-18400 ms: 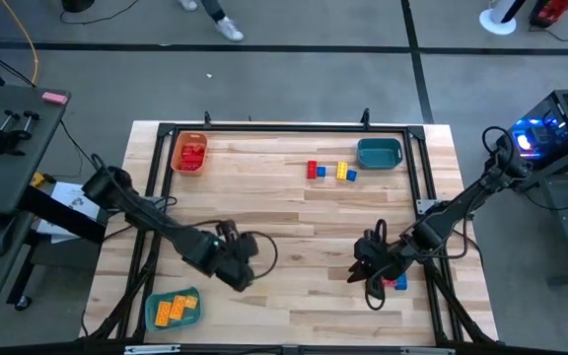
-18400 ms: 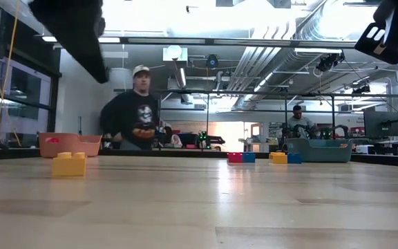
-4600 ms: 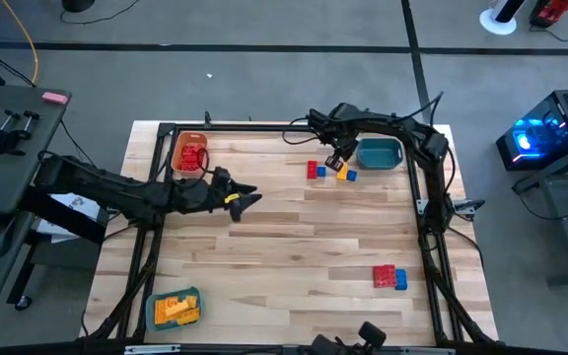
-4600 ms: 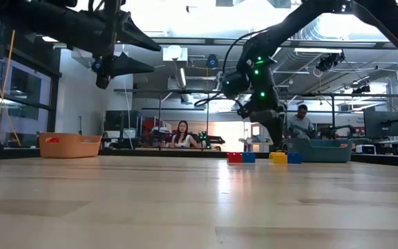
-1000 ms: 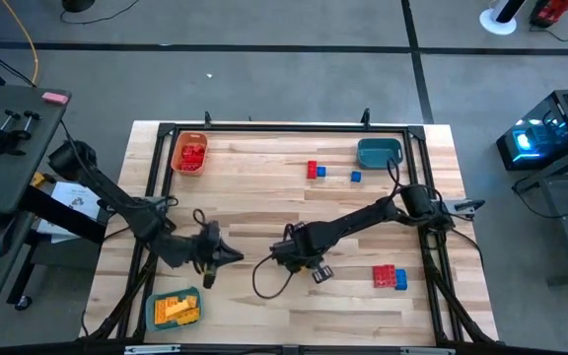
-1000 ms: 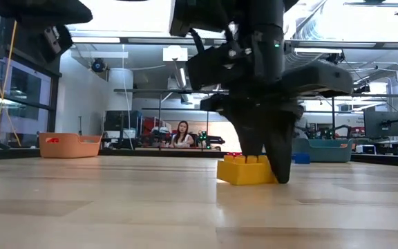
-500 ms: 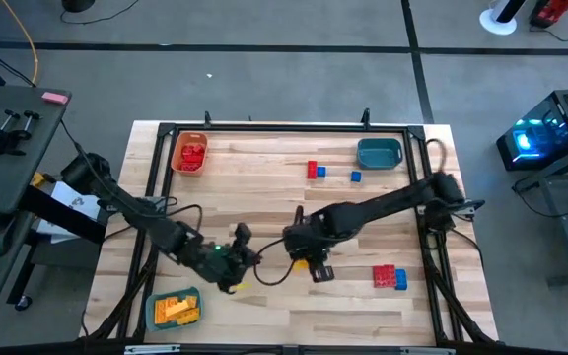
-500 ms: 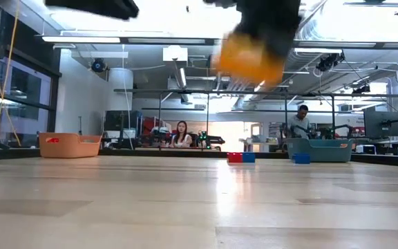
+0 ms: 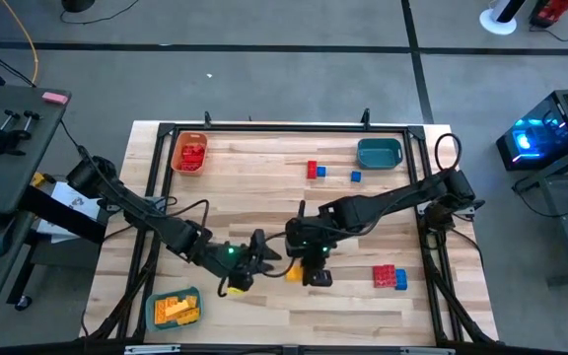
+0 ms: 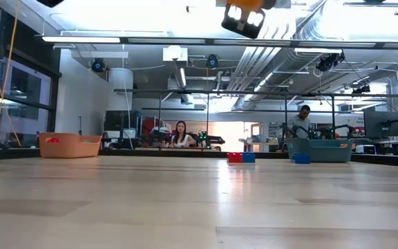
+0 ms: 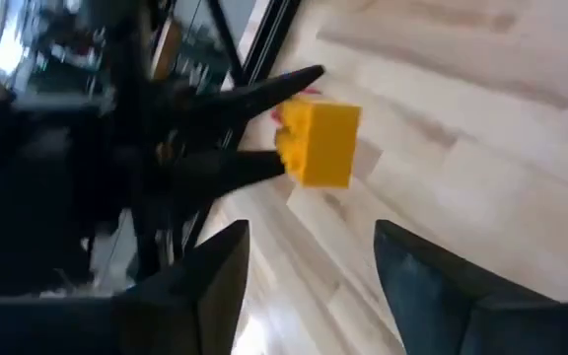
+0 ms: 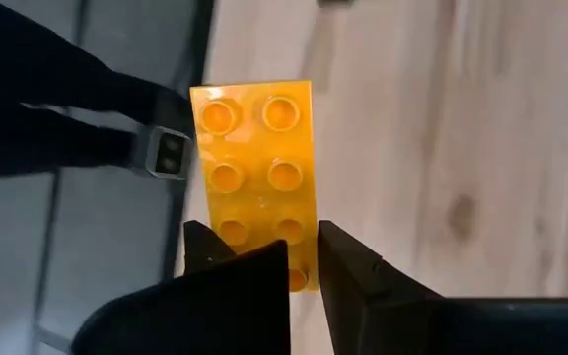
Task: Sort blocks
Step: Put the yellow game piece into the green bin
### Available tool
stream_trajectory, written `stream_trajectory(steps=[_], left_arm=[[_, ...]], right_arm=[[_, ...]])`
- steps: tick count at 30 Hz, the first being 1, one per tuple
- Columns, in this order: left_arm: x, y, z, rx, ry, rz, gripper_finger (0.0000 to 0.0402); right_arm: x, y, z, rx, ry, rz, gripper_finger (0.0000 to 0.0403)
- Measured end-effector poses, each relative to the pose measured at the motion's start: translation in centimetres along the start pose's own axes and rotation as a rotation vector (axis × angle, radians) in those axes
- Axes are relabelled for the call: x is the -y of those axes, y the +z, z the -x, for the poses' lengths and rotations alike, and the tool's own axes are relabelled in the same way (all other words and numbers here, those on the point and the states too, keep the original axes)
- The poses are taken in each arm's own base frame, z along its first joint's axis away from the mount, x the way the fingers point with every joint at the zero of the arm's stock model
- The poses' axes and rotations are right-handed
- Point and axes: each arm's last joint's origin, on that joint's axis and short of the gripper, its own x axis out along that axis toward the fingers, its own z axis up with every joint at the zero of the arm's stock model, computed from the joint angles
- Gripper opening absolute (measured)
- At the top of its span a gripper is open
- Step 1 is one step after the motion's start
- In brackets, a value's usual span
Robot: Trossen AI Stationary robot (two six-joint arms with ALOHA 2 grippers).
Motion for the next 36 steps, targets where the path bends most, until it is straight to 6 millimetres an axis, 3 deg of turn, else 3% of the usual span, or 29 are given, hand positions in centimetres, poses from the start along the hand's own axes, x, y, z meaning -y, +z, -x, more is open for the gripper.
stream_trajectory(steps=[7, 24, 28, 36], left_arm=[[-0.2, 0.3, 0.0, 0.058, -0.006, -0.066, 0.0225], [-0.6, 1.1, 0.2, 0.135, 0.044, -0.132, 0.0221], [-0.7, 0.9, 0.1, 0.131, 0.045, -0.108, 0.0187], [-0.7, 0.8, 0.0, 0.128, 0.037, -0.082, 0.0059]], right_arm=[[0.0, 1.0, 0.2, 0.086, 0.072, -0.003, 0.0], [1.5, 2.6, 1.0, 0.204, 0.112, -0.071, 0.0], [1.4, 2.7, 1.1, 0.215, 0.129, -0.054, 0.0], [1.3, 2.7, 1.0, 0.212, 0.137, -0.055, 0.0]])
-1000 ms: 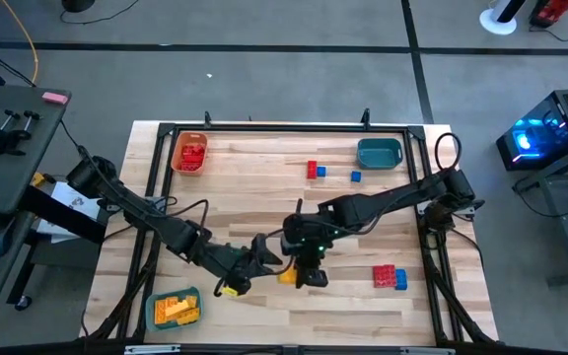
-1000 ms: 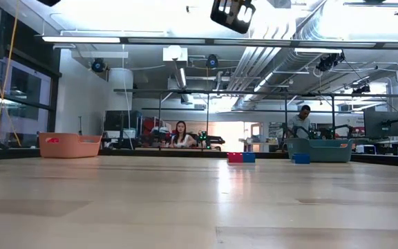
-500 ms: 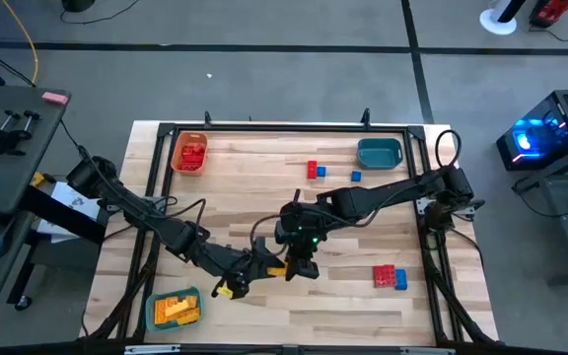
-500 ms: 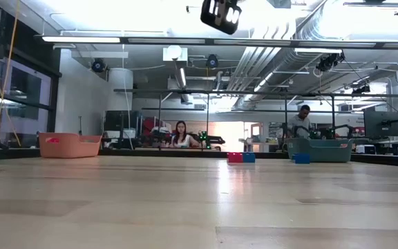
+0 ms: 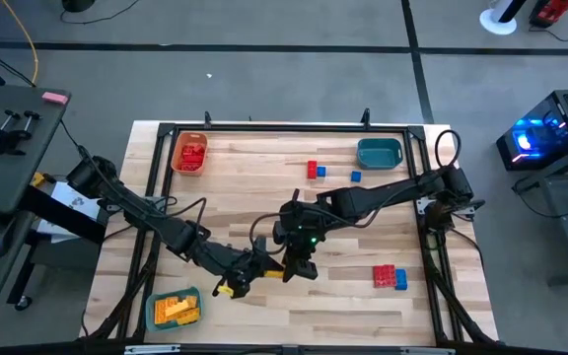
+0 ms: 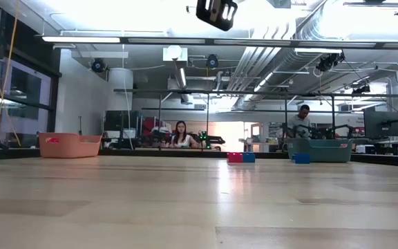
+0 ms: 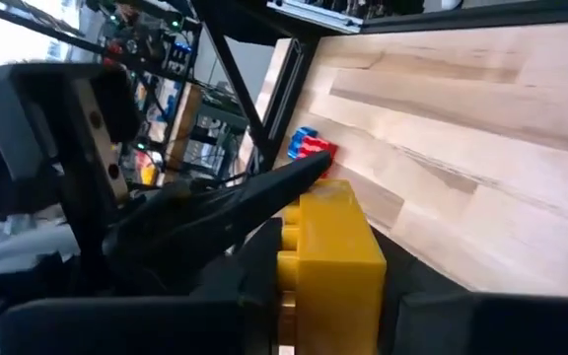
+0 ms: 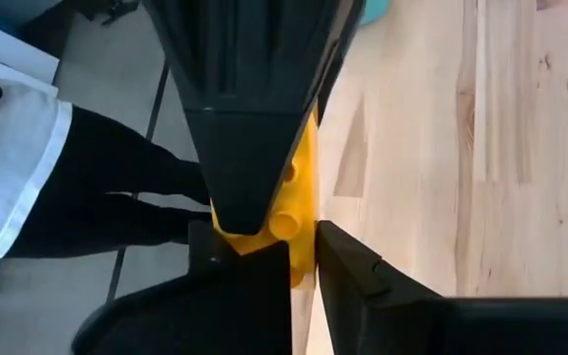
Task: Sort blocks
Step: Put the yellow game piece into the green bin
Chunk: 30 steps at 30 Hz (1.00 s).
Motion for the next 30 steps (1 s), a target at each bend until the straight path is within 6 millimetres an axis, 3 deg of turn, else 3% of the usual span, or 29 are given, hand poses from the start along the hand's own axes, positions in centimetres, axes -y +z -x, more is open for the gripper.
stream_trajectory(steps=[5, 10, 15, 18, 22, 25, 30], left_arm=[[0.2, -0.2, 0.0, -0.018, -0.017, 0.039, 0.0059], [1.1, -0.3, 0.3, -0.079, -0.07, 0.044, 0.0059], [3.2, -1.1, 1.4, -0.286, -0.186, 0.143, 0.0059], [4.7, -1.5, 2.8, -0.441, -0.232, 0.376, 0.0059], [6.9, -0.7, 5.1, -0.602, -0.284, 0.858, 0.0059], [8.7, 1.5, 6.9, -0.607, -0.351, 1.083, 0.0059], [11.4, 5.4, 10.8, -0.559, -0.425, 1.238, 0.0059]], right_arm=[[0.1, 0.0, 0.0, 0.009, -0.03, -0.063, 0.0014], [0.5, 0.4, 1.0, 0.038, -0.037, -0.104, 0.0076], [0.5, 0.5, 3.0, 0.056, -0.059, -0.103, 0.014], [0.9, 0.2, 3.9, 0.041, -0.116, -0.124, 0.016], [1.5, -0.1, 4.0, 0.027, -0.207, -0.111, 0.0165], [1.4, -0.1, 3.6, 0.038, -0.257, -0.048, 0.0165], [1.9, 0.1, 3.6, 0.04, -0.307, 0.033, 0.0165]])
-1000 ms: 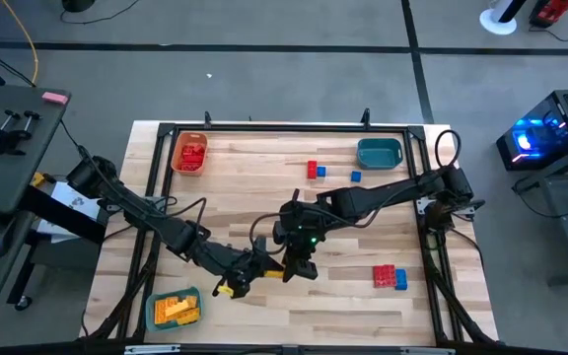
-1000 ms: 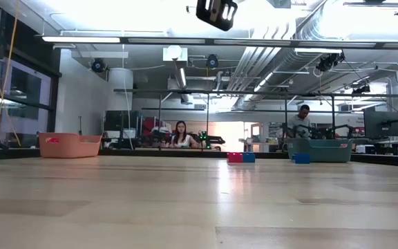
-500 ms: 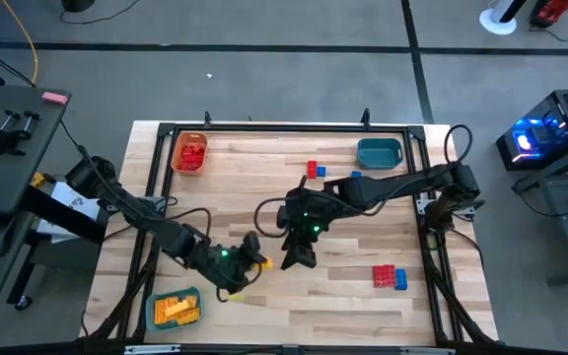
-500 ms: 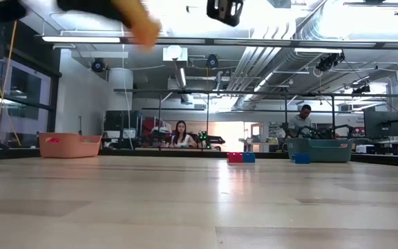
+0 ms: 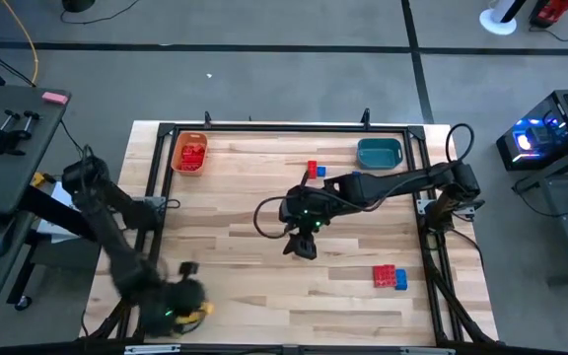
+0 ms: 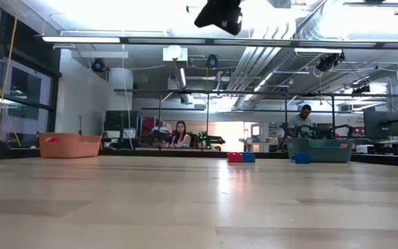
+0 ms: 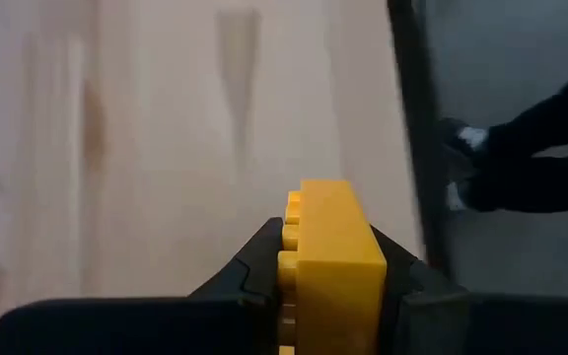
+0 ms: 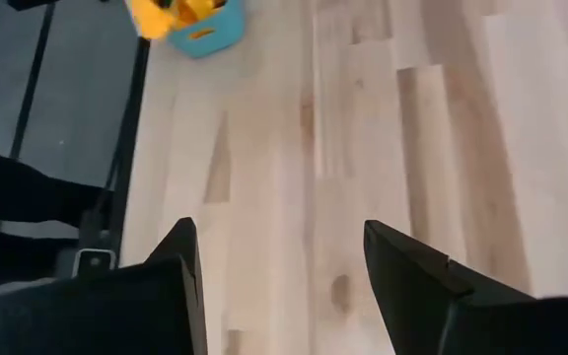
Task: Sort blocks
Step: Put the yellow game piece into the green bin
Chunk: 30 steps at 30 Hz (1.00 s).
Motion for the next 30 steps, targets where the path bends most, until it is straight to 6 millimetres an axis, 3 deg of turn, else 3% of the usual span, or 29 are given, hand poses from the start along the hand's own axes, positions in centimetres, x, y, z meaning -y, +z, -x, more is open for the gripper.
stream_trajectory(steps=[7, 16, 23, 30], left_arm=[[1.7, -4.3, 2.4, -0.064, 0.052, 0.195, 0.0059], [2.6, -6.0, 3.2, -0.167, -0.007, 0.17, 0.0063], [2.6, -6.0, 3.2, -0.137, -0.002, 0.138, 0.0162], [2.5, -5.9, 3.2, -0.135, -0.004, 0.124, 0.02]], right_arm=[[1.2, 0.3, 0.2, 0.009, -0.021, -0.014, 0.0165], [1.3, 0.3, 0.2, 0.009, -0.022, -0.021, 0.0165], [1.3, 0.3, 0.2, 0.009, -0.022, -0.021, 0.0165], [1.3, 0.3, 0.2, 0.008, -0.018, -0.031, 0.0165]])
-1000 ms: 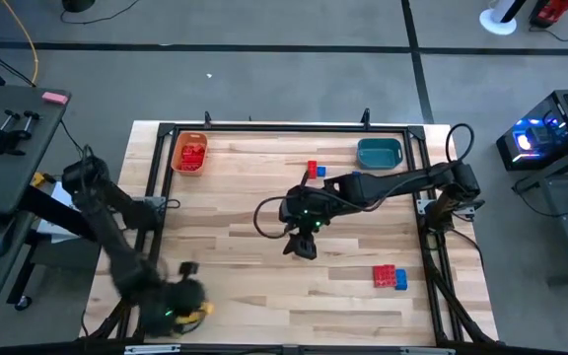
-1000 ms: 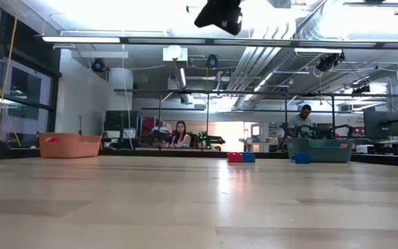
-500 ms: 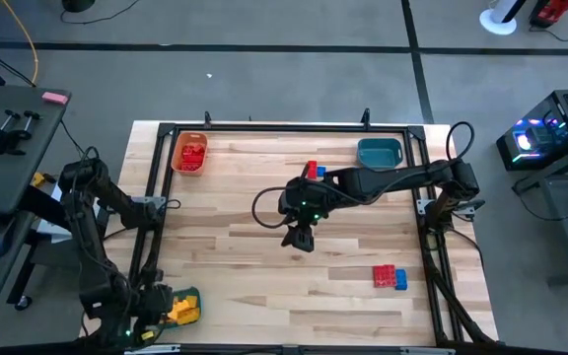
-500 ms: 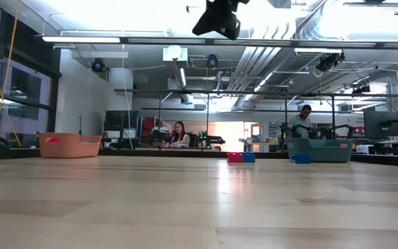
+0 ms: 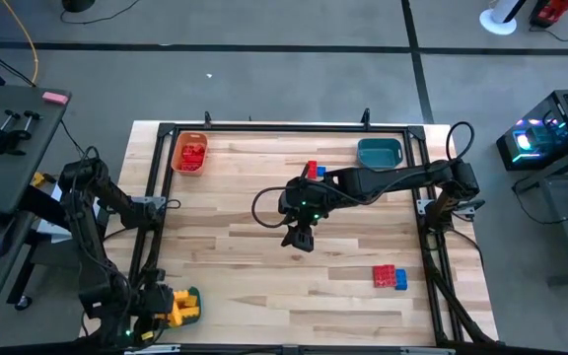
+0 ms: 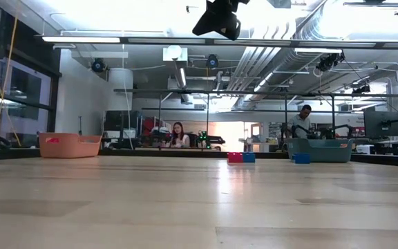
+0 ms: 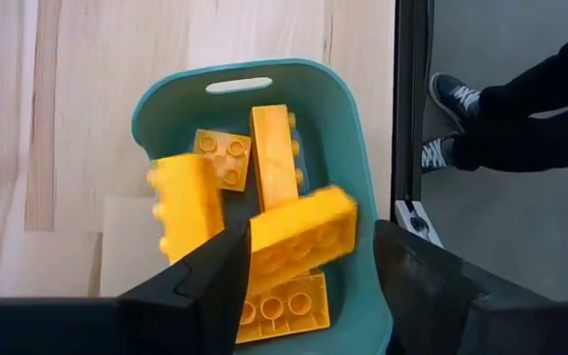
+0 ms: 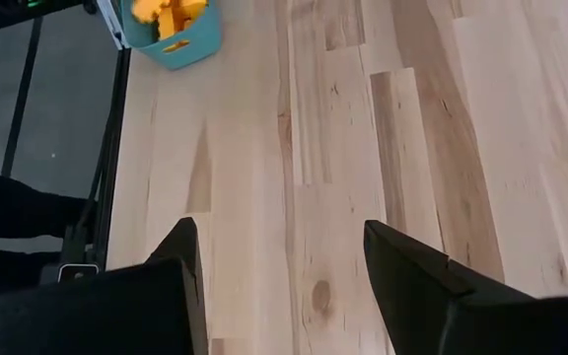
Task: Sort blocks
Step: Put the yellow game piece into the green bin, then put the blue game piece into the blue bin
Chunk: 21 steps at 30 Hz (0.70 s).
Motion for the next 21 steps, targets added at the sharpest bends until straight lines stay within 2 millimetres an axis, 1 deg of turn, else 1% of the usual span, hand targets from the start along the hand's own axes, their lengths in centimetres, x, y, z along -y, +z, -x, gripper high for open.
stream_trajectory(steps=[3, 6, 8, 10, 13, 16, 18, 19, 21], left_arm=[[-0.4, 0.7, 0.4, 0.026, -0.005, -0.022, 0.0202], [-1.4, 2.1, 1.1, 0.127, 0.039, -0.068, 0.0202], [-2.6, 3.4, 1.6, 0.223, 0.116, -0.101, 0.0203], [-4.2, 4.9, 2.0, 0.321, 0.238, -0.103, 0.0203], [-7.1, 7.8, 2.1, 0.44, 0.449, -0.02, 0.0201], [-9.6, 11.1, 1.7, 0.546, 0.556, 0.147, 0.0197], [-10.9, 13.4, 1.3, 0.584, 0.548, 0.264, 0.0196], [-11.4, 14.5, 1.1, 0.591, 0.518, 0.291, 0.0195], [-12.0, 16.9, 0.7, 0.59, 0.429, 0.262, 0.0195]], right_arm=[[-0.1, 0.0, 0.0, -0.006, 0.019, 0.003, 0.0165], [-0.1, -0.2, 0.0, -0.036, 0.061, -0.001, 0.0165], [-0.2, -0.7, 0.0, -0.084, 0.076, -0.017, 0.0165], [-0.4, -1.5, 0.0, -0.163, 0.05, -0.043, 0.0165], [-0.8, -3.5, 0.0, -0.302, -0.083, -0.057, 0.0165], [-1.3, -6.1, -0.7, -0.421, -0.229, -0.105, 0.0165], [-1.8, -8.1, -1.2, -0.488, -0.272, -0.154, 0.0165], [-2.2, -9.2, -1.5, -0.517, -0.285, -0.178, 0.0165], [-3.1, -11.6, -2.1, -0.587, -0.294, -0.226, 0.0165]])
